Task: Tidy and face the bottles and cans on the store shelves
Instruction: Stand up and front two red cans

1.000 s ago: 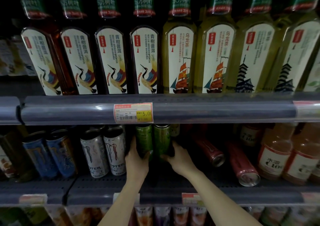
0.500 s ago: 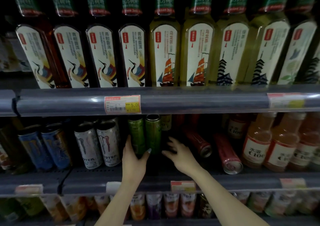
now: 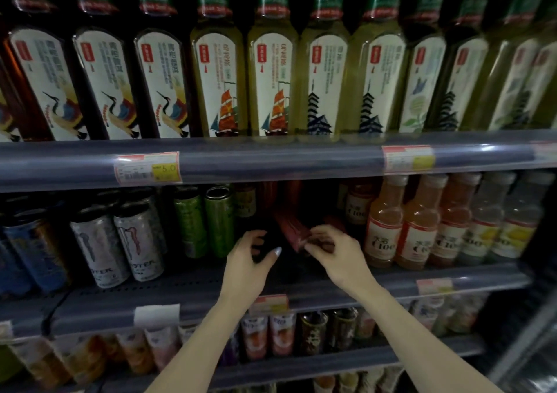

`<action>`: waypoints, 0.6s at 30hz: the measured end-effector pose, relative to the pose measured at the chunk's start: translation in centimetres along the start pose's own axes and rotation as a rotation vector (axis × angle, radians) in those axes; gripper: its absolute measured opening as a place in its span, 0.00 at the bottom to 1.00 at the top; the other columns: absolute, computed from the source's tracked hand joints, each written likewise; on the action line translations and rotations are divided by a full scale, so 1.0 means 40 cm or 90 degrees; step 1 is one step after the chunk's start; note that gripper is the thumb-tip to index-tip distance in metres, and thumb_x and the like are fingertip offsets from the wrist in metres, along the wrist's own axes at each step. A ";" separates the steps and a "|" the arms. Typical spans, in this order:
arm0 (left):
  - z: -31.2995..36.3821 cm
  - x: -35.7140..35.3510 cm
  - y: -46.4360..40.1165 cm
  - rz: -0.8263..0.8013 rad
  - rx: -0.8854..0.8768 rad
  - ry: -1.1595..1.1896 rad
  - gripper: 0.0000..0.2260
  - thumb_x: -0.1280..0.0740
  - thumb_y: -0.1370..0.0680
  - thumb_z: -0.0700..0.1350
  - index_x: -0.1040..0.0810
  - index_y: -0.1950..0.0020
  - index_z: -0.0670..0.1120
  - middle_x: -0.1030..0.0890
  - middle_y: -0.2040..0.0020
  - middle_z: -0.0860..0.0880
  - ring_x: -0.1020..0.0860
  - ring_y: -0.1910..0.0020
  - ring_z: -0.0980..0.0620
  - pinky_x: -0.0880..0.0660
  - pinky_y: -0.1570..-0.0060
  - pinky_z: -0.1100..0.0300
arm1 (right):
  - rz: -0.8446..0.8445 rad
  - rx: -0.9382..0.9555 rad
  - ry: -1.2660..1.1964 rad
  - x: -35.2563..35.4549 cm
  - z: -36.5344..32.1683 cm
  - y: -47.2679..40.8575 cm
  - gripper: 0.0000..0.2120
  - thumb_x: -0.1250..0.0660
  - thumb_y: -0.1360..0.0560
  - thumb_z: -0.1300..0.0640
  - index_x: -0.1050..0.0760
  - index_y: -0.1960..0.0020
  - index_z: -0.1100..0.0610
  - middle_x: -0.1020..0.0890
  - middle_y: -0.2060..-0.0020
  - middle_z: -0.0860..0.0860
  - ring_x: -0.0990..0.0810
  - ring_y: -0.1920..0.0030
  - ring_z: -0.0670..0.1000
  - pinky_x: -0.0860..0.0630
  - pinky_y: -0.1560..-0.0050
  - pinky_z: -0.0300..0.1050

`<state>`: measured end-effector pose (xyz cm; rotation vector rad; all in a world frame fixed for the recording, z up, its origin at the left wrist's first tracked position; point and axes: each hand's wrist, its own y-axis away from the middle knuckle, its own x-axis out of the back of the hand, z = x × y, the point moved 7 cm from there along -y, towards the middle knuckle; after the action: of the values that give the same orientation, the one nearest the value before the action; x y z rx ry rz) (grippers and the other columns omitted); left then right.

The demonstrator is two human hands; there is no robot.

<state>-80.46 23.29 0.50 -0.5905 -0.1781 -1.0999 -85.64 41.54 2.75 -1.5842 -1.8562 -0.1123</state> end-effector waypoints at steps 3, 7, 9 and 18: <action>0.005 -0.043 -0.030 -0.027 0.075 0.038 0.23 0.30 0.27 0.53 0.29 0.35 0.48 0.23 0.41 0.48 0.24 0.47 0.53 0.30 0.57 0.67 | 0.071 -0.020 0.049 0.051 0.036 0.011 0.15 0.29 0.29 0.56 0.24 0.43 0.57 0.20 0.48 0.53 0.22 0.49 0.50 0.30 0.51 0.38; -0.001 -0.099 -0.071 -0.054 0.166 0.053 0.26 0.32 0.27 0.56 0.31 0.32 0.48 0.24 0.38 0.44 0.25 0.41 0.46 0.31 0.51 0.61 | 0.088 -0.068 0.087 0.068 0.077 0.006 0.18 0.30 0.28 0.53 0.27 0.40 0.58 0.23 0.45 0.58 0.24 0.45 0.57 0.31 0.49 0.43; -0.008 -0.122 -0.087 -0.057 0.202 0.067 0.27 0.32 0.27 0.58 0.31 0.32 0.47 0.24 0.37 0.44 0.25 0.41 0.45 0.32 0.51 0.61 | 0.069 -0.107 0.094 0.062 0.097 -0.001 0.20 0.33 0.26 0.51 0.28 0.38 0.58 0.23 0.44 0.59 0.24 0.44 0.58 0.31 0.49 0.44; -0.009 -0.191 -0.136 -0.092 0.216 0.105 0.26 0.34 0.26 0.58 0.31 0.31 0.52 0.24 0.35 0.47 0.26 0.41 0.48 0.33 0.47 0.61 | 0.032 -0.227 0.041 0.060 0.154 -0.050 0.18 0.43 0.21 0.51 0.29 0.36 0.59 0.22 0.41 0.60 0.25 0.41 0.59 0.33 0.50 0.44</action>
<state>-88.78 27.36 -1.04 -0.1844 -0.2616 -1.2197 -90.19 46.00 0.06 -1.8386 -1.8167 -0.4891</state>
